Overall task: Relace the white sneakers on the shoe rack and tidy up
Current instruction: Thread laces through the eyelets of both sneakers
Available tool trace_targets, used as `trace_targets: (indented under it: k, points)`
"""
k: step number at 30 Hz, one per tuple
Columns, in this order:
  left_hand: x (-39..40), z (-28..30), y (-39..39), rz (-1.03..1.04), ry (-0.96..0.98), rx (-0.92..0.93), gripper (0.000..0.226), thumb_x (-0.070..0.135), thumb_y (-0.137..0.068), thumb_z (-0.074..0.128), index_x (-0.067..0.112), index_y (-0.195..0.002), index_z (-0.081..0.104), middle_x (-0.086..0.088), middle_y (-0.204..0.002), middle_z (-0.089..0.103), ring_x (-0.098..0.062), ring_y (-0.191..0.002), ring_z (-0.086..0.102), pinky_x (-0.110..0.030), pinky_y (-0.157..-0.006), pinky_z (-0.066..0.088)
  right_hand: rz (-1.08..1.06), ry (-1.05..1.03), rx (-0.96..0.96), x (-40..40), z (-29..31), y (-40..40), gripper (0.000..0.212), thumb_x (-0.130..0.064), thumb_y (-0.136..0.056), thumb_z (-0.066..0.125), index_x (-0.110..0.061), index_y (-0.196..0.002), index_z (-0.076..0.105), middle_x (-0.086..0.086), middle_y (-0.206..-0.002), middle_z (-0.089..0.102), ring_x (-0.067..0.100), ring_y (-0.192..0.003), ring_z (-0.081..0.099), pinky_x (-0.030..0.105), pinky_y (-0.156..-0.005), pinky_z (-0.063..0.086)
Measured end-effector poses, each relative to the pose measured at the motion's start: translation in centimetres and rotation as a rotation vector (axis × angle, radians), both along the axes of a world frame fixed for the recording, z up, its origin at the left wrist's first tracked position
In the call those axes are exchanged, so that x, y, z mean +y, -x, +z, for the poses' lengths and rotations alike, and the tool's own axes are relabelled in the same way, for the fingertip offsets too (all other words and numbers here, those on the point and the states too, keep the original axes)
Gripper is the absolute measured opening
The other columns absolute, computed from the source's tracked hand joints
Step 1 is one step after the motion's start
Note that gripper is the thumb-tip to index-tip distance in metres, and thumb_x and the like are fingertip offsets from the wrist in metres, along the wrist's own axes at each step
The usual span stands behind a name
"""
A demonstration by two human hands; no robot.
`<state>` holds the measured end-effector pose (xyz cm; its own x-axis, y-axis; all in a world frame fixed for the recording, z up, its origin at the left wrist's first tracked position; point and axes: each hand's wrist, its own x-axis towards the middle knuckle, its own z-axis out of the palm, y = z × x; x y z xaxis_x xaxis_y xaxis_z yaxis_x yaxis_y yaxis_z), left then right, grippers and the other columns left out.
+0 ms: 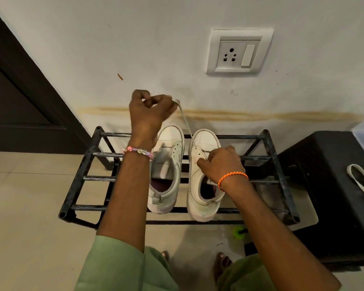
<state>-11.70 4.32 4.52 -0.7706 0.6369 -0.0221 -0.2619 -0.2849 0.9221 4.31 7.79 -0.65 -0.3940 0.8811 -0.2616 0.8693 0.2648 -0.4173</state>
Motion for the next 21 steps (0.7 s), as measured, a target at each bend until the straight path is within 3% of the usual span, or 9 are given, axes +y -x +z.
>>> trace_targets:
  k: [3,5,8,11,13,17,19,21]
  points:
    - [-0.4,1.4,-0.1,0.032,-0.135,-0.118,0.040,-0.017,-0.082,0.055,0.015,-0.080,0.031,-0.015,-0.075,0.058,-0.030,-0.072,0.064,-0.033,-0.074,0.058,0.014,-0.013,0.025,0.0,0.5,0.0,0.033,-0.034,-0.087,0.058,-0.005,-0.101,0.064,0.019,-0.125,0.042,0.034,-0.103,0.054,0.031,-0.086,0.045]
    - [-0.7,1.7,-0.1,0.023,-0.120,-0.112,0.037,-0.014,-0.083,0.056,0.014,-0.076,0.033,-0.013,-0.074,0.059,-0.028,-0.071,0.065,-0.030,-0.072,0.057,0.023,-0.053,0.030,0.1,1.0,-0.2,0.033,-0.031,-0.088,0.058,-0.004,-0.105,0.064,0.018,-0.125,0.039,0.035,-0.100,0.056,0.031,-0.084,0.045]
    - [-0.7,0.8,0.1,-0.047,0.179,-0.034,0.024,-0.008,-0.085,0.054,0.012,-0.080,0.042,-0.011,-0.076,0.057,-0.018,-0.061,0.056,-0.022,-0.057,0.050,0.011,-0.098,0.015,0.1,1.2,-0.7,0.034,-0.028,-0.088,0.059,-0.003,-0.111,0.062,0.016,-0.127,0.037,0.036,-0.103,0.054,0.035,-0.085,0.046]
    - [-0.4,-1.4,-1.0,-0.215,0.639,0.308,0.012,0.003,-0.089,0.049,0.013,-0.097,0.051,-0.008,-0.087,0.058,-0.011,-0.054,0.047,-0.019,-0.045,0.040,-0.008,-0.124,0.014,0.2,0.9,-1.2,0.036,-0.030,-0.087,0.059,-0.003,-0.110,0.063,0.016,-0.124,0.040,0.035,-0.104,0.053,0.037,-0.085,0.048]
    - [0.1,-2.6,-2.6,-0.345,0.758,0.616,0.016,0.013,-0.092,0.049,0.015,-0.105,0.058,-0.004,-0.096,0.058,-0.010,-0.062,0.052,-0.019,-0.053,0.040,-0.010,-0.126,0.074,0.6,0.7,-1.5,0.033,-0.033,-0.088,0.060,-0.004,-0.103,0.065,0.015,-0.118,0.047,0.032,-0.100,0.056,0.035,-0.084,0.049]
    - [1.2,-4.6,-5.3,-0.519,0.951,1.082,0.030,0.036,-0.095,0.051,0.017,-0.111,0.067,-0.006,-0.118,0.062,-0.024,-0.108,0.057,-0.033,-0.092,0.041,-0.143,-0.056,0.303,1.9,0.8,-3.3,0.018,-0.025,-0.089,0.058,-0.011,-0.100,0.058,0.012,-0.110,0.058,0.025,-0.098,0.057,0.025,-0.077,0.041]
    - [1.6,-5.4,-5.7,-0.519,1.073,1.170,0.032,0.041,-0.094,0.051,0.017,-0.106,0.067,-0.005,-0.112,0.066,-0.028,-0.110,0.055,-0.041,-0.097,0.033,-0.171,0.127,0.371,2.4,0.9,-4.5,0.019,-0.023,-0.088,0.058,-0.013,-0.104,0.056,0.008,-0.109,0.059,0.021,-0.099,0.056,0.028,-0.080,0.044]
    - [1.8,-5.7,-5.7,-0.477,1.072,1.129,0.027,0.038,-0.093,0.055,0.015,-0.101,0.067,-0.005,-0.107,0.068,-0.028,-0.108,0.056,-0.042,-0.097,0.030,-0.139,0.315,0.384,2.1,0.8,-5.1,0.025,-0.026,-0.086,0.061,-0.016,-0.107,0.053,0.005,-0.113,0.056,0.018,-0.101,0.055,0.028,-0.081,0.045]
